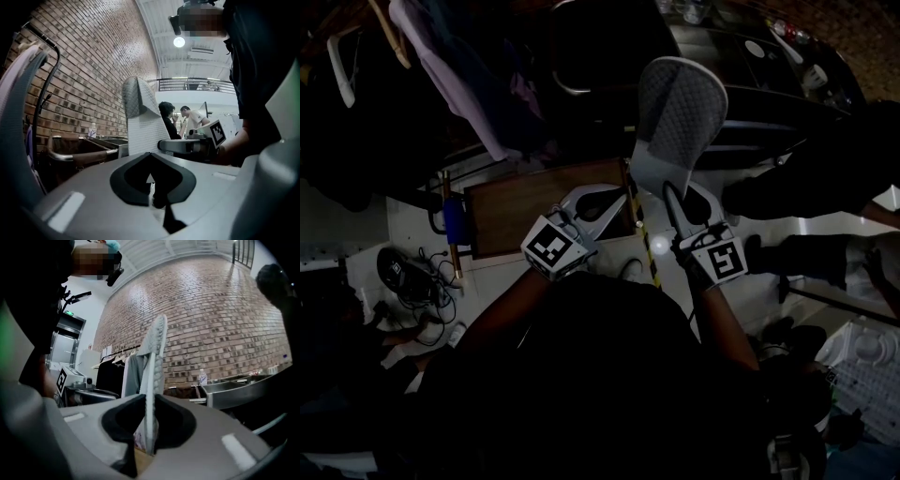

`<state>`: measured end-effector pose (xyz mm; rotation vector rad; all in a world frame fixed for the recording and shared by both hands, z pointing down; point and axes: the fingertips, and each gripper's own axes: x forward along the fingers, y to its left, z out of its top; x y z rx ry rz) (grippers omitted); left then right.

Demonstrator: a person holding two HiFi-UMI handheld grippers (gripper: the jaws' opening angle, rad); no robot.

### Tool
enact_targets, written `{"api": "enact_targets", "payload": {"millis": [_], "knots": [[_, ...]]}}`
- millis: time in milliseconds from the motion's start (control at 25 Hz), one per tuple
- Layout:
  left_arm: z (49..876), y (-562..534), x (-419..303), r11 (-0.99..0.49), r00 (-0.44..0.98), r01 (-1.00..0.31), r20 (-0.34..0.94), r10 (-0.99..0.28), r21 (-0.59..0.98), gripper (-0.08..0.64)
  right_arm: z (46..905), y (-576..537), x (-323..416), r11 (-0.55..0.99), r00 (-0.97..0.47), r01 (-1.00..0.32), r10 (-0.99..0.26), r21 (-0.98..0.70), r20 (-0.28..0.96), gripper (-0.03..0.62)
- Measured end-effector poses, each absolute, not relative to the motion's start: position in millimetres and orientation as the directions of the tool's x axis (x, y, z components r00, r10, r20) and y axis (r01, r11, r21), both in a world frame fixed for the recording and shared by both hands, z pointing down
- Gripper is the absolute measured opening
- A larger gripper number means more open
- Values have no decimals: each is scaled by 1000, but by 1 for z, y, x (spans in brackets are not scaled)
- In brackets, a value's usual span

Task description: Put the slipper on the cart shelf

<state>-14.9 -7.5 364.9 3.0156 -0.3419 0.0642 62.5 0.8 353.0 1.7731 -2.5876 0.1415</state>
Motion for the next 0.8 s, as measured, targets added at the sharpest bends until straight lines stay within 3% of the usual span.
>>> {"api": "enact_targets", "payload": {"millis": [200, 800], "knots": [[367, -8, -14, -971, 969, -235, 82, -231, 45, 0, 355, 5, 65, 349, -353, -934, -935, -81, 43, 63], [365, -3, 0, -975, 977, -210, 46, -207, 73, 2, 364, 16, 79, 324, -333, -939, -940, -113, 71, 63]]}}
